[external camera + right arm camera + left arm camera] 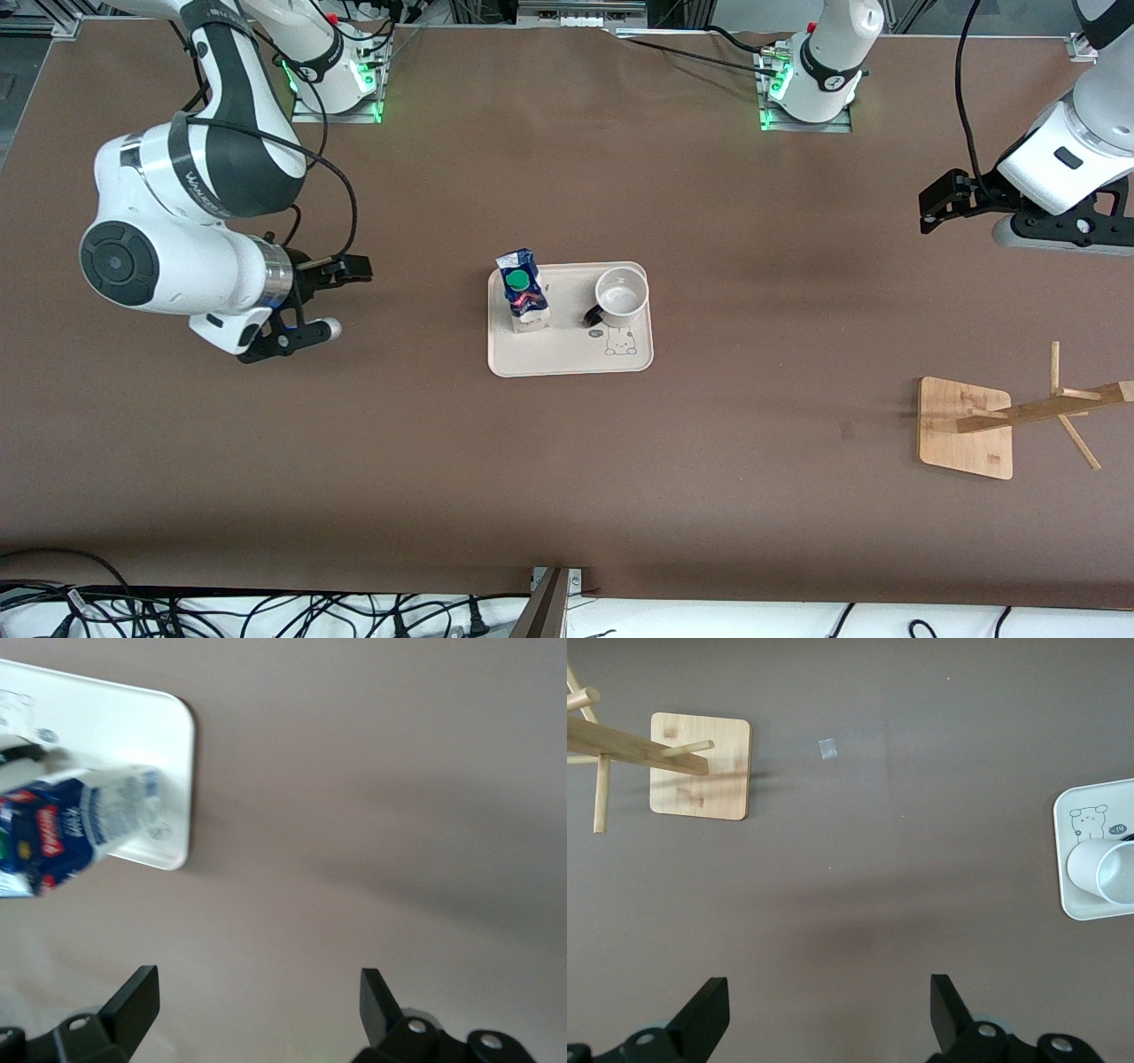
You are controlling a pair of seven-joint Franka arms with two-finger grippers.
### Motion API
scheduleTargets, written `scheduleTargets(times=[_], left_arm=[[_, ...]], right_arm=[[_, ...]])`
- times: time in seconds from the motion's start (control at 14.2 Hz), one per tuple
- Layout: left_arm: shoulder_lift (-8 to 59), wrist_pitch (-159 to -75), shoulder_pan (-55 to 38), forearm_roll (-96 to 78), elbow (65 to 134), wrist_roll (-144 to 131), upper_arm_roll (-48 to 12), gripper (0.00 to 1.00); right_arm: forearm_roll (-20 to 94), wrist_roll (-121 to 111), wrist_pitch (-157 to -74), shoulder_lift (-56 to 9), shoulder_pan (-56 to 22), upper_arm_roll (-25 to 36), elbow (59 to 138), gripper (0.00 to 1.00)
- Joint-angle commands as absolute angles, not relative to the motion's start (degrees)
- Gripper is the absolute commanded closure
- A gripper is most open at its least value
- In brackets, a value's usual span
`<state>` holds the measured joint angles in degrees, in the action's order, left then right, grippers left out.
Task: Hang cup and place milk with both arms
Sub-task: 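Reach the right gripper toward the milk carton on the tray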
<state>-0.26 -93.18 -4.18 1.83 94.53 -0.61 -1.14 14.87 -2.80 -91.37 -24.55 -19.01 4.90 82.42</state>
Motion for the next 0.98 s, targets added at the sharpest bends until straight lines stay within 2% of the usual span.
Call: scheduleTargets(times=[0.0, 0.35, 0.91], left_arm=[[0.0, -92.2, -4.4, 1.2, 93.5, 0.0, -1.2, 0.0], [0.0, -92.0, -4.4, 1.4, 93.4, -0.4, -2.8, 0.0], [0.0, -90.6, -4.3, 1.5, 93.3, -0.2, -2.9, 0.0]], right_arm=[[17.3, -3.3, -93.0, -25.1, -20.4, 4.7, 81.5, 0.0], [17.1, -2.6, -99.5, -27.4, -26.4, 4.7, 81.5, 0.0], [16.6, -0.9, -101.8, -29.2, -34.5, 4.8, 80.9, 0.0]])
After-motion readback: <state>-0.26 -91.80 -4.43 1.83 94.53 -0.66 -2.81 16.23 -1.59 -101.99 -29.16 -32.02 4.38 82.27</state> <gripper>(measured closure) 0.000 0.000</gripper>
